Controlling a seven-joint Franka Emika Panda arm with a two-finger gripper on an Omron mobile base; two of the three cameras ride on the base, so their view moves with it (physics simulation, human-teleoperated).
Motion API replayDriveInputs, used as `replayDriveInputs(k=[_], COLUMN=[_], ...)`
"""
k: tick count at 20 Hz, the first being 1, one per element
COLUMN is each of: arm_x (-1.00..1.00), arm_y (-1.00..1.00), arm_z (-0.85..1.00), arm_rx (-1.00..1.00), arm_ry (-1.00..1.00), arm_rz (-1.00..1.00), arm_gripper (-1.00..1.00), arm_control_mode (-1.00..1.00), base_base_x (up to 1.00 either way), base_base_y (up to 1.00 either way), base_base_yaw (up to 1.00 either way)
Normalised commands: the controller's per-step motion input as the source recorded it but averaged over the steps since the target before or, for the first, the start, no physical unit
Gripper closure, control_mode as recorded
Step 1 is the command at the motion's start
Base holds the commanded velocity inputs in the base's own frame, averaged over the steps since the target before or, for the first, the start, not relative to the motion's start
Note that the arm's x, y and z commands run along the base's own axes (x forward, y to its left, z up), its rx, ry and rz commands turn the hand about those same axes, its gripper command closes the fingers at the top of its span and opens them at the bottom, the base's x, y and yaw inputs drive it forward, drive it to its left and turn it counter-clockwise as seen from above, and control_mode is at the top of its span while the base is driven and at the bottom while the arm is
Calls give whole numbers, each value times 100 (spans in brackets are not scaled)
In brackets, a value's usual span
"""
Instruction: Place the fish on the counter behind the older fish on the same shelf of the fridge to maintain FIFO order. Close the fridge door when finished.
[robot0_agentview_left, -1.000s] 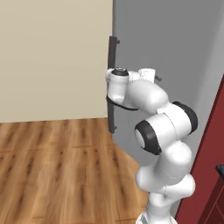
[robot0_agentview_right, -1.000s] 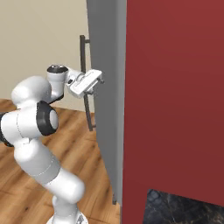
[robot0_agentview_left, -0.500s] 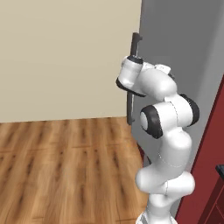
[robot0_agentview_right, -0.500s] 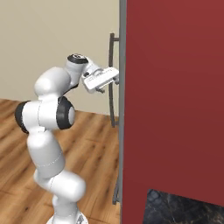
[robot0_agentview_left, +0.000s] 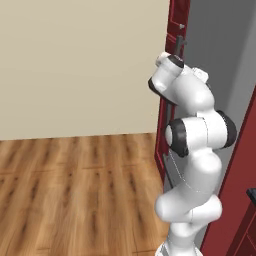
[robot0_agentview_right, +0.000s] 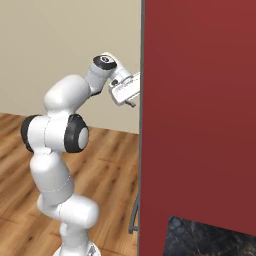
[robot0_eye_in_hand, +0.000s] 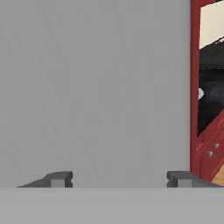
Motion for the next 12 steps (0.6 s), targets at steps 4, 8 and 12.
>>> replayDriveInputs(k=[4, 8, 12], arm_x=[-49, -51, -50], arm_y=[-69, -65, -51], arm_z=[-28, -32, -41], arm_rx=[0, 0, 0], arm_ry=[-37, -38, -40], arm_rz=[1, 6, 11], arm_gripper=[-100, -100, -100], arm_control_mode=[-100, -100, -100], base_base_x=[0, 0, 0], base_base_y=[0, 0, 0], base_base_yaw=[0, 0, 0])
